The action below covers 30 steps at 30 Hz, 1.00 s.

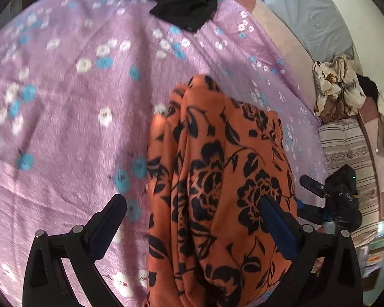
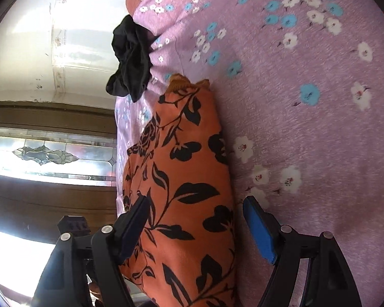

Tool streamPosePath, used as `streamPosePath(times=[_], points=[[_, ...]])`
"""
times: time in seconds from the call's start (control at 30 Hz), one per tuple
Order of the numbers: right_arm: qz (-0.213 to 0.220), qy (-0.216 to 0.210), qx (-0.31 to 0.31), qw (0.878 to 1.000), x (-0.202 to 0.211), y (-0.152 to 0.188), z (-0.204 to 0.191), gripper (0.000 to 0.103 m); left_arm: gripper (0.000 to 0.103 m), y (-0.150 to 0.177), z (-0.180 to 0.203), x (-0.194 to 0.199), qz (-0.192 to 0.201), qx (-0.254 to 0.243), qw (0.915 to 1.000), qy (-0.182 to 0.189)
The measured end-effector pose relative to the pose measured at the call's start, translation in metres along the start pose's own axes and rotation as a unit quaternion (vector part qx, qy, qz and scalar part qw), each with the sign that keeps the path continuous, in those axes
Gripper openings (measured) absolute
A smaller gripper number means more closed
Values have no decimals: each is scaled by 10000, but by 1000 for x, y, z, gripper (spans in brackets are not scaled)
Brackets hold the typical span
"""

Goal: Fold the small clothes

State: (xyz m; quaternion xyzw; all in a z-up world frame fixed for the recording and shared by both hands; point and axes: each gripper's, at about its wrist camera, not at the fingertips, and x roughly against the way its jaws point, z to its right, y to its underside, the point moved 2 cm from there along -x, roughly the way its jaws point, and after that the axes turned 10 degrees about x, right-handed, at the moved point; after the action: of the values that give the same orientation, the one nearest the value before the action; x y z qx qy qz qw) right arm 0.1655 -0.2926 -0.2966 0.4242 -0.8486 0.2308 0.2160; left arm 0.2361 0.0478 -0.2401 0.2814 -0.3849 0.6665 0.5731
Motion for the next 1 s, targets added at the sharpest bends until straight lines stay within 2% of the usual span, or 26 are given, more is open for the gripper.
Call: streamPosePath(times=[0.27,0.4,0.5,0.53,0.57,0.63,0.7,0.77,0.87,1.0], points=[[-107,6,6,9999,-15,3,-3,78,102,8,-5,-18,-619,355,9959,563],[-77,-97,-12,9999,-18,4,-3,78,101,11,-1,-17,-624,304,9952,689],[-114,-105,202,9997,-22,8,-10,77,98,15,8,-18,-532,142,9969,560],[-101,-17,356,9993,-25,10,-15,76,92,16,11,-18,-494,97,9974,509],[-96,30,437,9990,-25,11,-17,70,84,17,13,-17,-437,45,9981,442],[-41,183,598,9980,-26,13,-22,64,71,19,18,-16,-322,-34,9990,293],[32,250,726,9970,-23,13,-27,52,63,20,24,-13,-186,-166,9996,117],[175,309,973,9946,-15,14,-36,46,45,22,32,-4,6,-303,9995,100],[439,433,1393,9883,0,16,-54,42,40,24,55,12,295,-482,9981,251],[1052,532,1736,9777,39,16,-66,42,40,35,102,23,627,-875,9937,296]])
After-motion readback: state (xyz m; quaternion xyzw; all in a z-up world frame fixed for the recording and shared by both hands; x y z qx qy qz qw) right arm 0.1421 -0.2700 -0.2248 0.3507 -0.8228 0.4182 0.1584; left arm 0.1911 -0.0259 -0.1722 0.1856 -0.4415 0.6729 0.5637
